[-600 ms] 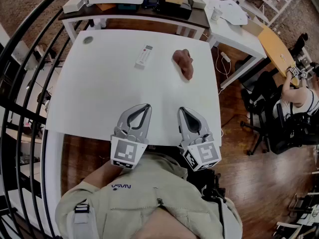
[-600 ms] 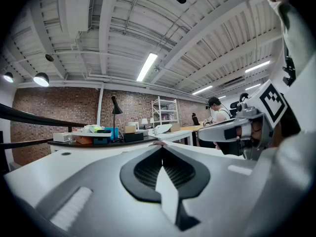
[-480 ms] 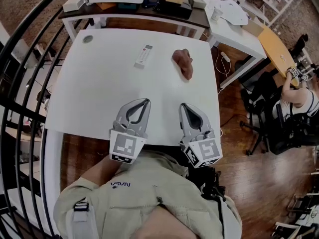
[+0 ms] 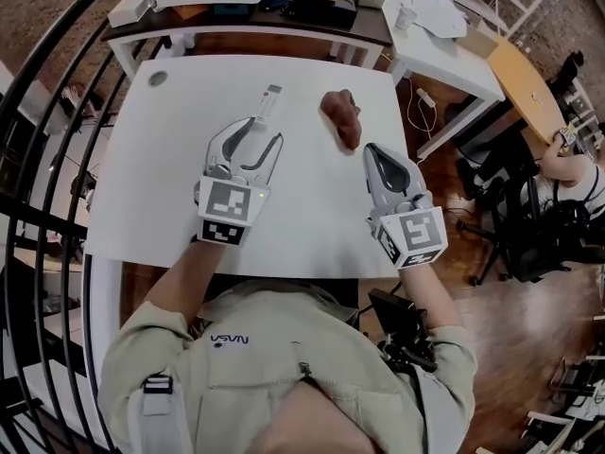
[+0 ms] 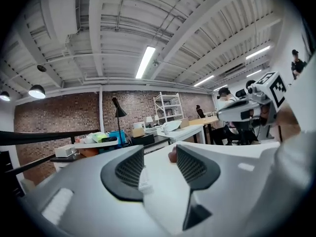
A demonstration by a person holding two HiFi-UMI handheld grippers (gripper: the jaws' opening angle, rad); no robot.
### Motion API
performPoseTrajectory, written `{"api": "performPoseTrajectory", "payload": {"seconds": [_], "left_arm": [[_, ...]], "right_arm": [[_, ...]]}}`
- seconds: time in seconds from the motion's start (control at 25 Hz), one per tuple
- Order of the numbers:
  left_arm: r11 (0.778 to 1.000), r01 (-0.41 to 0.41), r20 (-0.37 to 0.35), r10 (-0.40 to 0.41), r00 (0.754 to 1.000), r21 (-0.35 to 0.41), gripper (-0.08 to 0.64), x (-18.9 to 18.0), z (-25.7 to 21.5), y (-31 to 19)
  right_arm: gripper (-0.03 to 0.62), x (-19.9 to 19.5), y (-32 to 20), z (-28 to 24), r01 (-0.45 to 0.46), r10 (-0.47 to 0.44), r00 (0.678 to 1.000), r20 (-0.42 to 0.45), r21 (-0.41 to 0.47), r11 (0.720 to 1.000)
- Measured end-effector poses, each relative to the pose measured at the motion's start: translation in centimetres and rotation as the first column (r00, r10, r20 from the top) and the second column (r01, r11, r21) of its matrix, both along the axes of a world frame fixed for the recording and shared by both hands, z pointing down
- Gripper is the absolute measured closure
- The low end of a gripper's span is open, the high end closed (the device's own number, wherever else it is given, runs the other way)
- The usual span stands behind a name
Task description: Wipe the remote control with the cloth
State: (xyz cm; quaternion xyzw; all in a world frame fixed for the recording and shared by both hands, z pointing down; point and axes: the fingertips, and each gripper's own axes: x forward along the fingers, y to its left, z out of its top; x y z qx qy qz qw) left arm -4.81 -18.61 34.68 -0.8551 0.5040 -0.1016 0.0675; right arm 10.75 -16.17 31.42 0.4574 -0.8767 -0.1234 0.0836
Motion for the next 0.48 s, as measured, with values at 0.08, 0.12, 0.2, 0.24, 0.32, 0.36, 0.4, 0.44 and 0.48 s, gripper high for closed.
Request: {"api": "performPoseTrajectory", "payload": {"seconds": [0.08,0.12,0.2,0.24,0.32,0.36,0.4,0.44,0.48], "left_arm": [[0.999,0.017,0.003,-0.017,1.0,-0.046,0.35,-0.4,1.2,-2.5],[0.997,0.029,0.003,-0.029,1.0,-0.074,0.333,-0.6,1.9,-4.0],[0.989,0.059,-0.001,-0.06,0.998,-0.137,0.296,-1.1,3.4,-7.1],[0.983,0.071,-0.004,-0.073,0.997,-0.171,0.287,-1.3,4.2,-8.4],[0.966,0.084,-0.005,-0.088,0.996,-0.245,0.244,-1.6,6.0,-10.6],[0.956,0.088,-0.001,-0.091,0.996,-0.28,0.224,-1.7,7.0,-11.4],[0.945,0.09,0.004,-0.093,0.996,-0.315,0.216,-1.7,8.1,-12.1],[0.933,0.091,0.009,-0.094,0.996,-0.348,0.199,-1.7,9.3,-12.6],[0.921,0.093,0.015,-0.094,0.995,-0.379,0.193,-1.7,10.4,-13.1]], "right_arm": [[0.589,0.4,-2.7,-1.1,-0.009,0.011,0.999,-0.043,0.034,0.999],[0.588,0.4,-4.3,-1.4,-0.014,0.017,0.998,-0.064,0.042,0.999],[0.523,0.4,-7.7,-1.0,-0.026,0.026,0.996,-0.089,0.01,1.0],[0.51,0.5,-9.2,-0.2,-0.036,0.034,0.995,-0.094,-0.021,0.999],[0.484,0.8,-11.7,1.6,-0.063,0.054,0.993,-0.105,-0.083,0.995],[0.46,0.9,-12.8,2.6,-0.075,0.062,0.992,-0.113,-0.115,0.99],[0.443,1.1,-13.8,3.7,-0.087,0.068,0.99,-0.123,-0.151,0.985],[0.411,1.3,-14.8,4.8,-0.097,0.073,0.989,-0.132,-0.187,0.978],[0.398,1.5,-15.7,5.8,-0.107,0.077,0.987,-0.141,-0.218,0.97]]}}
